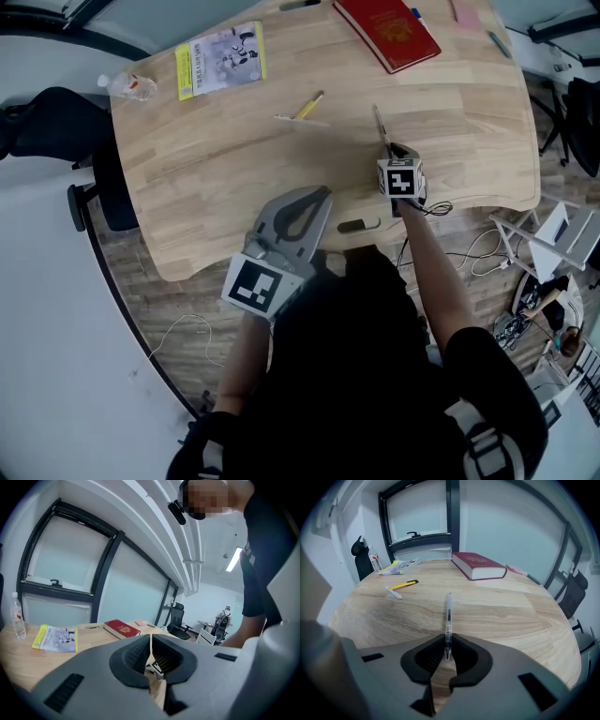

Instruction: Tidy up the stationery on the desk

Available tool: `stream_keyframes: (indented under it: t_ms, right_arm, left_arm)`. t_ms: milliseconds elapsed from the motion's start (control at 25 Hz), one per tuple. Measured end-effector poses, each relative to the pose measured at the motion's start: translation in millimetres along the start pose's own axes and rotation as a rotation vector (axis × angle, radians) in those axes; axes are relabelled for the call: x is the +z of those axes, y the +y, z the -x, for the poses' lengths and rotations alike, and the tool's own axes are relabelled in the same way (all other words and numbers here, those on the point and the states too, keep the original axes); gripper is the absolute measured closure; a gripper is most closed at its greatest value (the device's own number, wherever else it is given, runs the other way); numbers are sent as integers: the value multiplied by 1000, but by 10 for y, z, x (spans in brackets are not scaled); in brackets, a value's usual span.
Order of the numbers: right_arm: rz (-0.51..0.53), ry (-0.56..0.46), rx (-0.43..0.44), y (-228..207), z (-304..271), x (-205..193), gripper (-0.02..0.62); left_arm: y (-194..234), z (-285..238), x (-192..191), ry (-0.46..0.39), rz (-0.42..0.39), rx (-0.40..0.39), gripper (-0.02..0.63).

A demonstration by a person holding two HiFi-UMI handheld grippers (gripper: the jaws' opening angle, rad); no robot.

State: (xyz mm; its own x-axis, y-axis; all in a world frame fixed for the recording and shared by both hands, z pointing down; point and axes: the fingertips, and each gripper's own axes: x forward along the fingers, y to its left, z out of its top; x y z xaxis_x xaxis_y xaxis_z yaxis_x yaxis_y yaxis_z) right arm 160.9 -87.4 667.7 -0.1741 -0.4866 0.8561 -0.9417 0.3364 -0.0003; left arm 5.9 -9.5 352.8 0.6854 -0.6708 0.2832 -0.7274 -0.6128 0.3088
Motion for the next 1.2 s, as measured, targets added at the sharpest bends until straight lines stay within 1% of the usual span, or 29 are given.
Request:
stream_keyframes:
  t_ms: [160, 240, 360, 560, 800, 960, 1200]
  right_arm:
    - [-9, -4, -1, 1, 6, -9, 534]
    - [-11, -1, 6, 19, 1, -11, 518]
    - [-6, -8, 8, 26, 11, 12, 514]
    - [-12, -11, 21, 16, 40, 21, 512]
    - [-12, -26, 10, 20, 71, 70, 512]
    - [-13, -67, 9, 45, 155, 228, 512]
    - [-22, -138, 46, 255, 221, 604, 512]
  left_arm:
    - [-1, 9, -1, -2, -4, 2, 566]
    - [9, 9, 4, -4, -4, -1, 566]
    - [21, 4, 9, -5, -7, -5, 565]
    - [-8, -17, 19, -5, -5, -7, 566]
    - [8, -21, 28, -8, -8, -8, 566]
    - [29, -25, 46, -13, -4, -9, 566]
    - [97, 5, 62, -17, 1, -4, 566]
